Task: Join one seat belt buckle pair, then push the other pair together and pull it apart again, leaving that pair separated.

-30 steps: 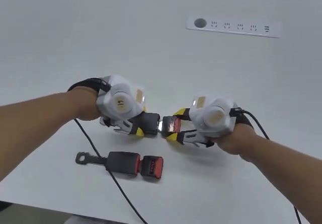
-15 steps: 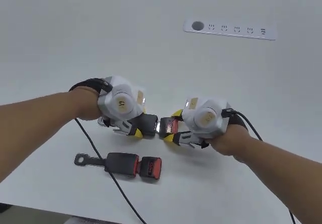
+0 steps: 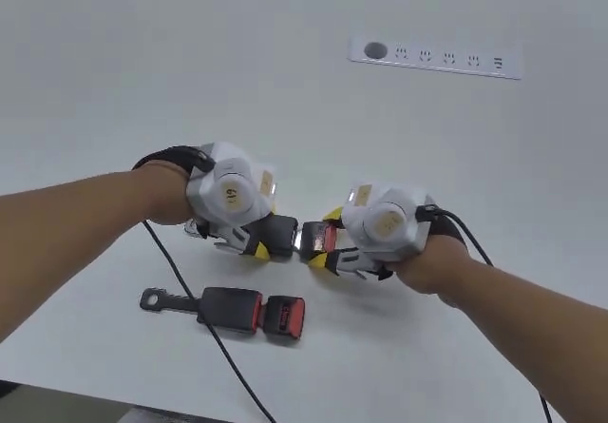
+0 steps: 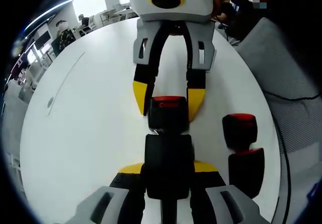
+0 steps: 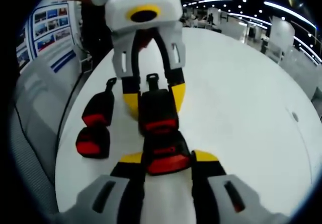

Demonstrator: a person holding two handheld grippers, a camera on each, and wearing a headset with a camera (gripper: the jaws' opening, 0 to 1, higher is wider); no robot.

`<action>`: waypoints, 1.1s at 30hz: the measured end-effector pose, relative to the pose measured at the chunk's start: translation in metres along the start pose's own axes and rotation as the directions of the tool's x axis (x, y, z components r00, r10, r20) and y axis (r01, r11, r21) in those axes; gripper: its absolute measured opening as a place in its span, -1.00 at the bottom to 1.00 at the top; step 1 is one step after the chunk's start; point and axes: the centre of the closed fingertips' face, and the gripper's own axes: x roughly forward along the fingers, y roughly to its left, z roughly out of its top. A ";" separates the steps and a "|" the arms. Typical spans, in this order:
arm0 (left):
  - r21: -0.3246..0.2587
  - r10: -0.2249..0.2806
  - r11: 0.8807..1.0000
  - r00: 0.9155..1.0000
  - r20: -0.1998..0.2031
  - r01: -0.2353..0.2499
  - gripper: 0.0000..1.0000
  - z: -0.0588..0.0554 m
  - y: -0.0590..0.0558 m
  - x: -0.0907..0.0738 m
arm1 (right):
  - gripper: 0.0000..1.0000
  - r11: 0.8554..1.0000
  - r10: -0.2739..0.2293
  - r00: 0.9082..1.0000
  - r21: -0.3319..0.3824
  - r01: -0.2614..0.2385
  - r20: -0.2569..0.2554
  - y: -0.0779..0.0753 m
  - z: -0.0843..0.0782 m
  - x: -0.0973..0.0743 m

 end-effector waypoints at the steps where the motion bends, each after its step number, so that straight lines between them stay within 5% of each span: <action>1: -0.001 0.000 1.000 1.000 0.001 0.000 -0.29 0.000 0.000 0.000 | -0.29 1.000 0.000 1.000 0.000 0.000 0.000 0.000 0.000 0.000; 23: -0.025 0.005 1.000 0.999 0.034 -0.005 -0.29 0.002 0.000 -0.002 | -0.28 1.000 -0.005 1.000 0.006 0.005 0.014 0.000 -0.001 -0.002; 33: -0.065 0.021 0.998 0.993 0.117 -0.014 -0.28 0.000 0.000 -0.003 | -0.28 1.000 -0.008 1.000 0.017 0.007 0.006 -0.003 -0.011 -0.009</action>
